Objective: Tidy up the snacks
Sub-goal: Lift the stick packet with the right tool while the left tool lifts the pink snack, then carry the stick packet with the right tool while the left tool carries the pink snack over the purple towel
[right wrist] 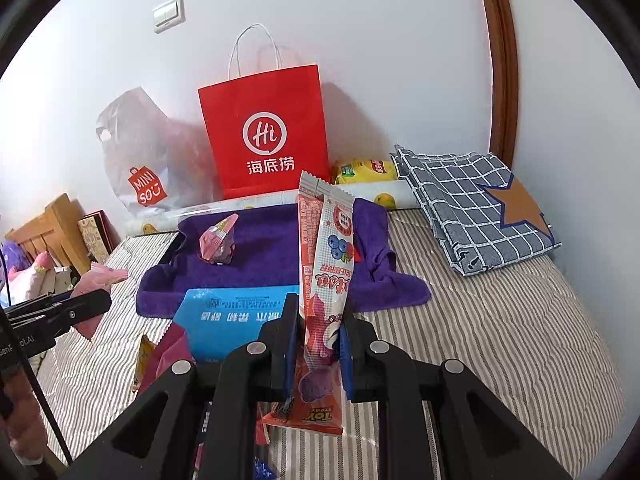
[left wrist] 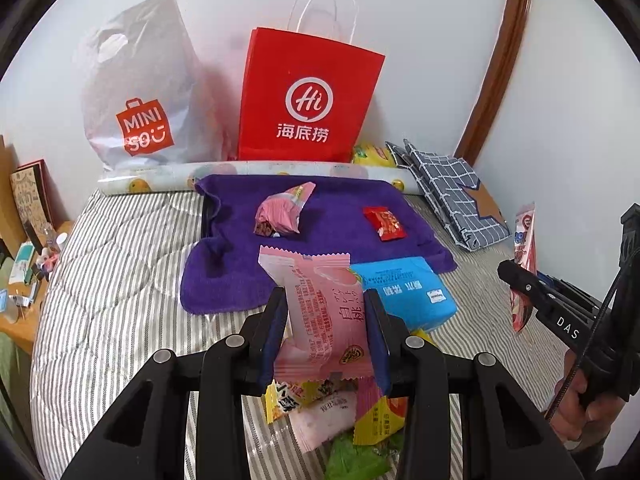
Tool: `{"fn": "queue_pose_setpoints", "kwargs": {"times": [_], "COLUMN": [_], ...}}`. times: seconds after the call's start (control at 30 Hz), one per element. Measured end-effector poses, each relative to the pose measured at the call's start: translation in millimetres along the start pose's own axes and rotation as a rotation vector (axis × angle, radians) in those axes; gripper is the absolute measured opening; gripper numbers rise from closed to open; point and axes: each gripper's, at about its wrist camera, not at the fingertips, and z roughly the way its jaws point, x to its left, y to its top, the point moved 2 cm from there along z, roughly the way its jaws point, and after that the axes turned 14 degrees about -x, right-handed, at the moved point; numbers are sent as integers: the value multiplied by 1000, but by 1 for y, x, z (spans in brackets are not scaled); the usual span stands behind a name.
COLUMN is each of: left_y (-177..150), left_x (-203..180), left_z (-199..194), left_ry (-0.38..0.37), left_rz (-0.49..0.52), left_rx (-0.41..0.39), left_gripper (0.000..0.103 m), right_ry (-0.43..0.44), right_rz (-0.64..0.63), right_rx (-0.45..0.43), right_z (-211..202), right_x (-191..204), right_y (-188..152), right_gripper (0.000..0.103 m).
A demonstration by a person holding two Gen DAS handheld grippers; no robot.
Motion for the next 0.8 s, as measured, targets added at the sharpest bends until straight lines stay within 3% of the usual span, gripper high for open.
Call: {"fn": "queue_pose_setpoints", "kwargs": {"times": [0.8], "left_y": [45], "left_x": [23], "left_z": [34], "left_ry": [20], "left_rz": [-39], "left_rx": [38], "left_gripper": [38], "right_ry": [19], "right_rz": [1], "right_rx": [3], "right_z": [42], "right_x": [1], "right_y": [45], "right_gripper": [17]}}
